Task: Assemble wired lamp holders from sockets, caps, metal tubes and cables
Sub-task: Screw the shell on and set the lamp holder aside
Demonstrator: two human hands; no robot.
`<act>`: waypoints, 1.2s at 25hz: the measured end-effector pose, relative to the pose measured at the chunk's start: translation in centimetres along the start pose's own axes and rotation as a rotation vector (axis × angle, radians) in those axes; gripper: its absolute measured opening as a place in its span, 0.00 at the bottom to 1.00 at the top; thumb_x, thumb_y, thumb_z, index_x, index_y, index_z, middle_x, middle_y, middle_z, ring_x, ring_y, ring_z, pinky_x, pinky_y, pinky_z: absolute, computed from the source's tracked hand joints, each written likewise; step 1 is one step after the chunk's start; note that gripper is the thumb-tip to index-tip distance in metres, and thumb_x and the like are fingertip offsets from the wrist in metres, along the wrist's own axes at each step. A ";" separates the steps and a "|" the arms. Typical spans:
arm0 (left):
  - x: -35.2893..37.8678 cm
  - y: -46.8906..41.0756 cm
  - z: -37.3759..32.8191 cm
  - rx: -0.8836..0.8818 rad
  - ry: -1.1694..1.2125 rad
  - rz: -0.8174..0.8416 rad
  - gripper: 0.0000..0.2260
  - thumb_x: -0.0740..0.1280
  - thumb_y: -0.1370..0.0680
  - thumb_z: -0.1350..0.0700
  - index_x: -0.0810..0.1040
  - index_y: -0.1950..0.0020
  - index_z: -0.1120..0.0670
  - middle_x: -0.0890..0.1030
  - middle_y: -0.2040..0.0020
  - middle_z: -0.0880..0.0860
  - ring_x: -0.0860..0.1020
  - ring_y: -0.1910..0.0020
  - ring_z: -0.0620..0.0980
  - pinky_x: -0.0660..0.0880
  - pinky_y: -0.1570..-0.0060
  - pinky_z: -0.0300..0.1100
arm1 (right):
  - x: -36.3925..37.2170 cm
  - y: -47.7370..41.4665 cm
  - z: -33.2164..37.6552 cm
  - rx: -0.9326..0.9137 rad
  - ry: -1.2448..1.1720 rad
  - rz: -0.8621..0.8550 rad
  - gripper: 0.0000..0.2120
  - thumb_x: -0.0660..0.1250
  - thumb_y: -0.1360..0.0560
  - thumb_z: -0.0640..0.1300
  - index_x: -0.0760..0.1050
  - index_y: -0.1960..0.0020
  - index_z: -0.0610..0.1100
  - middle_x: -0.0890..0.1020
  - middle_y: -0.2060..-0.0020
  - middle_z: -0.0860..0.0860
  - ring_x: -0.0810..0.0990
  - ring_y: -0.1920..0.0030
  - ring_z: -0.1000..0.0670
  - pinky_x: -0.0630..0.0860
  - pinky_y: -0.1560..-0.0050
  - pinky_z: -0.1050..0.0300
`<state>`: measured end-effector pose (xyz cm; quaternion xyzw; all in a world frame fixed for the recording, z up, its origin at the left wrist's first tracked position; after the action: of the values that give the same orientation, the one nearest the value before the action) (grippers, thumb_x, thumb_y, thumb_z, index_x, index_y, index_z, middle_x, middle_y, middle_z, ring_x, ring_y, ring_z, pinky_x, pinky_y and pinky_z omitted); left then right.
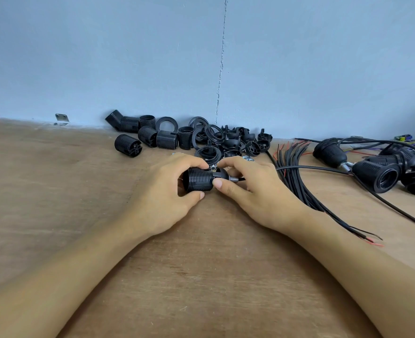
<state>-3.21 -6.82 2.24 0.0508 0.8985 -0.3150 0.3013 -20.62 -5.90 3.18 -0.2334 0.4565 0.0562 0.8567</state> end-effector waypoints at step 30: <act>0.0 0.1 0.1 -0.164 0.246 0.049 0.13 0.73 0.29 0.50 0.81 0.47 0.37 0.85 0.48 0.37 0.83 0.45 0.38 0.77 0.38 0.43 | -0.2 0.0 0.8 -0.078 0.003 0.081 0.20 0.72 0.23 0.49 0.76 0.32 0.51 0.84 0.45 0.53 0.78 0.43 0.51 0.72 0.42 0.54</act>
<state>-3.16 -6.75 2.11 0.0860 0.9499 -0.2248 0.1995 -20.10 -5.52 3.69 -0.2480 0.4645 0.1084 0.8432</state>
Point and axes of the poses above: each hand's wrist, its own y-axis away from the middle knuckle, its own x-axis out of the palm, z = x × y, the point moved 7 cm from there along -y, towards the middle knuckle
